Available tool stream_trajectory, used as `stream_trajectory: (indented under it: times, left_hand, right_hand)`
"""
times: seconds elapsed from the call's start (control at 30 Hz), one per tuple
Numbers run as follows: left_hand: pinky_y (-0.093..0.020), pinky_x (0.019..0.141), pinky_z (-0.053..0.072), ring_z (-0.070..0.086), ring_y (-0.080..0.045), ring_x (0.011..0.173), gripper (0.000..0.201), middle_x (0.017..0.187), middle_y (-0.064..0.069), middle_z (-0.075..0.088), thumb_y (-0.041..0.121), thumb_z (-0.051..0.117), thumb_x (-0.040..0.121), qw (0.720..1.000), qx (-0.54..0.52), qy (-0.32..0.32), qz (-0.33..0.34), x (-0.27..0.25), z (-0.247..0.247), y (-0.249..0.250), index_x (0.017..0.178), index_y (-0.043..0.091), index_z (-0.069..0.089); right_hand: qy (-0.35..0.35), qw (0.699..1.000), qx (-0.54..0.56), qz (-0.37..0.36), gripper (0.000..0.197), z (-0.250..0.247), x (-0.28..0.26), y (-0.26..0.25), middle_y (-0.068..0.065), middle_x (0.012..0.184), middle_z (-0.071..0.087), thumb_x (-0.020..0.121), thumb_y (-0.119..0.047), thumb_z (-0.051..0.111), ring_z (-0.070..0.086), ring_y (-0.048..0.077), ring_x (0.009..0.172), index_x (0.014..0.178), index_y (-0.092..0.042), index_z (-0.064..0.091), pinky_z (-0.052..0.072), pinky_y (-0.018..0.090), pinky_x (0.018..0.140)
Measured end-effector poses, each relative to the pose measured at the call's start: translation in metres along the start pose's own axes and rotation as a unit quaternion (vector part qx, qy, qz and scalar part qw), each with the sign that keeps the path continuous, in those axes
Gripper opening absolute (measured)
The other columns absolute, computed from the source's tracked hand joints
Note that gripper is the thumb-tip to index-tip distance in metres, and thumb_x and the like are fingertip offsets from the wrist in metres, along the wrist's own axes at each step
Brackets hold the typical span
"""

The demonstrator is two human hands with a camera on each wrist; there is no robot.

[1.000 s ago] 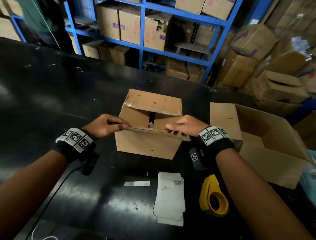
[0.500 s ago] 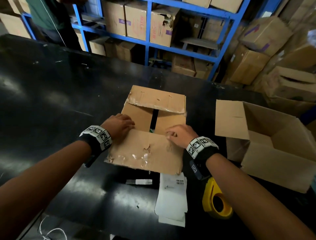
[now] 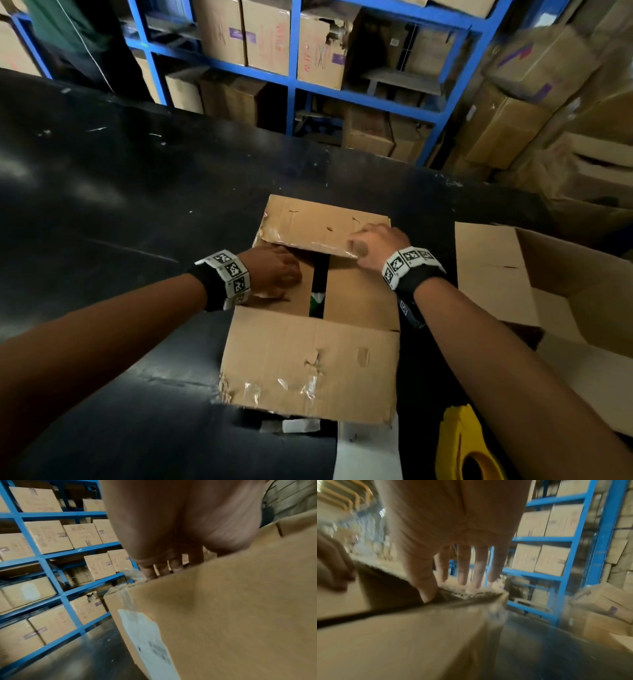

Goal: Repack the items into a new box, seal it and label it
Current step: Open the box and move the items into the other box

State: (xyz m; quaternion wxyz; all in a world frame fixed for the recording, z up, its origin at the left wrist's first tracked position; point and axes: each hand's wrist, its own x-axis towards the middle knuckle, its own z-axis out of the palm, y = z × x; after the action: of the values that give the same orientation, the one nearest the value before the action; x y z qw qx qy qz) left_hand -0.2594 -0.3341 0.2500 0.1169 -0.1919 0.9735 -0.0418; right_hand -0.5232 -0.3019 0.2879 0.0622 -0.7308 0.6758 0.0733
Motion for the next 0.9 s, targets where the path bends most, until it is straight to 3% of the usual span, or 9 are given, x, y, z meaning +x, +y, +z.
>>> stream_trajectory:
  times: [0.07,0.17,0.3,0.4,0.47,0.53,0.63,0.77,0.9]
  left_hand:
    - [-0.042,0.107,0.034,0.037,-0.022,0.131,0.051,0.142,0.002,0.044,0.048,0.047,0.09,1.0,-0.021,-0.014,-0.005,0.008,0.0,0.002,0.135,0.027,0.047]
    - [-0.04,0.105,0.034,0.038,-0.023,0.13,0.052,0.143,0.001,0.042,0.051,0.045,0.089,0.999,-0.022,-0.023,-0.006,0.018,0.003,0.004,0.135,0.026,0.046]
    - [-0.042,0.105,0.031,0.036,-0.024,0.13,0.055,0.144,0.002,0.04,0.055,0.042,0.09,0.999,-0.01,-0.032,-0.002,0.027,0.004,0.007,0.137,0.028,0.042]
    - [-0.045,0.107,0.03,0.035,-0.025,0.132,0.052,0.144,0.001,0.039,0.055,0.039,0.091,1.0,-0.001,-0.025,0.001,0.029,0.007,0.01,0.138,0.031,0.039]
    - [-0.045,0.11,0.026,0.031,-0.025,0.136,0.049,0.149,0.001,0.034,0.051,0.036,0.093,1.0,0.003,-0.028,0.012,0.03,0.009,0.012,0.139,0.034,0.038]
    - [-0.044,0.113,0.02,0.024,-0.024,0.14,0.047,0.155,0.001,0.025,0.047,0.03,0.097,0.998,0.003,-0.048,0.033,0.033,0.01,0.014,0.142,0.035,0.033]
    - [-0.044,0.115,0.016,0.021,-0.023,0.142,0.045,0.156,0.003,0.023,0.043,0.026,0.099,0.997,0.007,-0.059,0.048,0.037,0.011,0.015,0.142,0.033,0.035]
    - [-0.044,0.116,0.015,0.022,-0.023,0.142,0.051,0.153,0.005,0.03,0.052,0.018,0.095,0.998,-0.025,-0.034,0.046,0.035,0.002,0.012,0.136,0.035,0.043]
    - [-0.042,0.116,0.011,0.026,-0.02,0.14,0.061,0.144,0.003,0.044,0.064,0.021,0.087,0.995,-0.076,0.061,0.018,0.028,-0.025,0.014,0.12,0.029,0.057]
  right_hand:
    - [0.042,0.998,0.049,-0.003,0.032,-0.007,0.0,0.008,-0.01,0.117,0.062,0.079,-0.025,0.066,0.058,0.021,0.109,0.109,-0.038,0.068,0.05,0.035,0.087]
    - [0.153,0.981,0.115,-0.01,0.025,-0.022,-0.003,0.02,-0.001,0.108,0.067,0.086,-0.025,0.065,0.058,0.021,0.101,0.11,-0.03,0.072,0.05,0.038,0.086]
    - [0.335,0.942,-0.001,0.012,0.019,-0.032,0.006,0.025,0.008,0.085,0.052,0.083,-0.022,0.069,0.048,0.028,0.082,0.101,-0.027,0.074,0.036,0.035,0.068]
    - [0.385,0.922,0.022,0.041,0.023,-0.031,0.016,0.023,0.011,0.081,0.055,0.083,-0.017,0.07,0.052,0.03,0.075,0.106,-0.018,0.072,0.045,0.038,0.065]
    - [0.391,0.918,0.025,0.065,0.034,-0.03,0.021,0.023,0.012,0.092,0.059,0.084,-0.018,0.067,0.055,0.03,0.083,0.119,-0.017,0.066,0.048,0.041,0.073]
    - [0.353,0.931,0.041,0.079,0.05,-0.031,0.025,0.023,0.01,0.12,0.057,0.087,-0.021,0.064,0.053,0.029,0.11,0.135,-0.02,0.052,0.046,0.043,0.09]
    - [0.216,0.966,0.115,0.082,0.068,-0.028,0.03,0.025,0.006,0.155,0.028,0.091,-0.02,0.059,0.025,0.027,0.143,0.15,-0.023,0.026,0.034,0.047,0.108]
    - [0.017,0.978,0.176,0.107,0.084,-0.012,0.035,0.032,-0.001,0.163,0.001,0.089,-0.02,0.058,0.003,0.025,0.149,0.153,-0.027,0.004,0.018,0.051,0.118]
    - [-0.077,0.981,0.147,0.103,0.089,-0.002,0.031,0.035,0.001,0.162,0.001,0.087,-0.032,0.065,0.007,0.026,0.149,0.154,-0.024,0.007,0.016,0.04,0.118]
